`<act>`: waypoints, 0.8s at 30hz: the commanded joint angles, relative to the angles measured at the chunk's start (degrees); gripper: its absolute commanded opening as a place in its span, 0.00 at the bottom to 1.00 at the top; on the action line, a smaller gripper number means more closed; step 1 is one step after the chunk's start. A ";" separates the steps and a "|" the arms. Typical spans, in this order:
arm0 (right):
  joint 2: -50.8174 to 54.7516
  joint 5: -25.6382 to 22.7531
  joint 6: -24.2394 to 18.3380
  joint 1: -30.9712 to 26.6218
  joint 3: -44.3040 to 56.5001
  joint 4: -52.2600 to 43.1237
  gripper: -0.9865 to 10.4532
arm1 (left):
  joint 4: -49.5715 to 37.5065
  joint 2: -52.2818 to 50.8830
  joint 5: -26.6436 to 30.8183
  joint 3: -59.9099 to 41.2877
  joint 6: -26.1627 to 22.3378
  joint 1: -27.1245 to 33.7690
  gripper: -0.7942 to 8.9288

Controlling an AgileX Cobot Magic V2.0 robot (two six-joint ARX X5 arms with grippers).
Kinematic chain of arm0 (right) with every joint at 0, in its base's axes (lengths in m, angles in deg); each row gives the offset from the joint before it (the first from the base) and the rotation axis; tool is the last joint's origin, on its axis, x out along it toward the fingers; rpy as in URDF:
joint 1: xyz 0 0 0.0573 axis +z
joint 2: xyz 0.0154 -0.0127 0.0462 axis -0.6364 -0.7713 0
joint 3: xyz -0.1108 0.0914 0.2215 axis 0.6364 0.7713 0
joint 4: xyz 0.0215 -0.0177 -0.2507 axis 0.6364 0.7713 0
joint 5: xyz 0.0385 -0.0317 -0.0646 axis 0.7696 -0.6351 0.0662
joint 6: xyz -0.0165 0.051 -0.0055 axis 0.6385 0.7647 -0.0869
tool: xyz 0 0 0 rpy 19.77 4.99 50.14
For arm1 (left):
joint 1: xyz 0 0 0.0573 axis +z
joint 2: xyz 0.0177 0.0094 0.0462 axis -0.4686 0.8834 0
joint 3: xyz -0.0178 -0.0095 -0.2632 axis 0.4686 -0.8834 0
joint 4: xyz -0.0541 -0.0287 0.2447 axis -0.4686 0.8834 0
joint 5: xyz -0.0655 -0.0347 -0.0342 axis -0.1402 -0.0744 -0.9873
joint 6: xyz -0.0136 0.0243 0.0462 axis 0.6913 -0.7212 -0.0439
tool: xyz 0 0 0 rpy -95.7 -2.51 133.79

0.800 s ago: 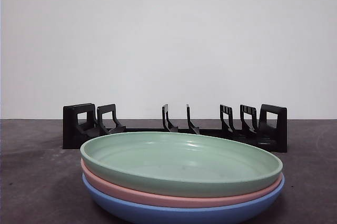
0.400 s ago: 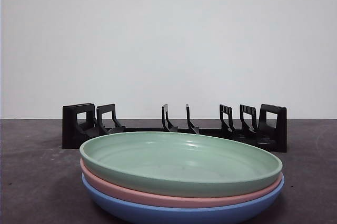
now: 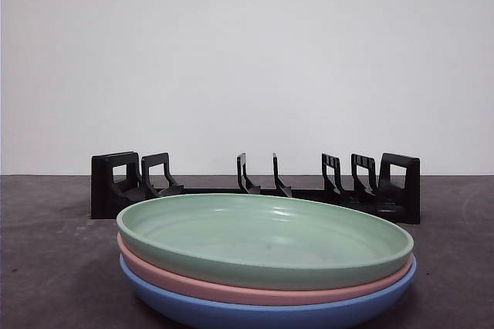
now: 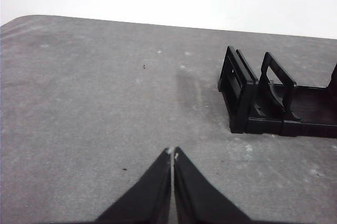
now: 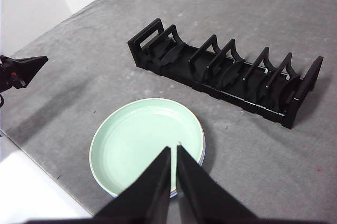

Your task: Place the plate

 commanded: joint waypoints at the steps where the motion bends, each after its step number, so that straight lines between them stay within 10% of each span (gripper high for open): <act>1: -0.07 -0.07 -0.39 0.37 -0.59 -0.59 0.10 | 0.42 -0.07 0.15 -1.14 0.50 0.02 0.09; 24: 0.87 -0.31 -0.42 -0.39 -0.13 -1.11 0.10 | 0.42 -0.07 0.15 -1.14 0.50 0.02 0.09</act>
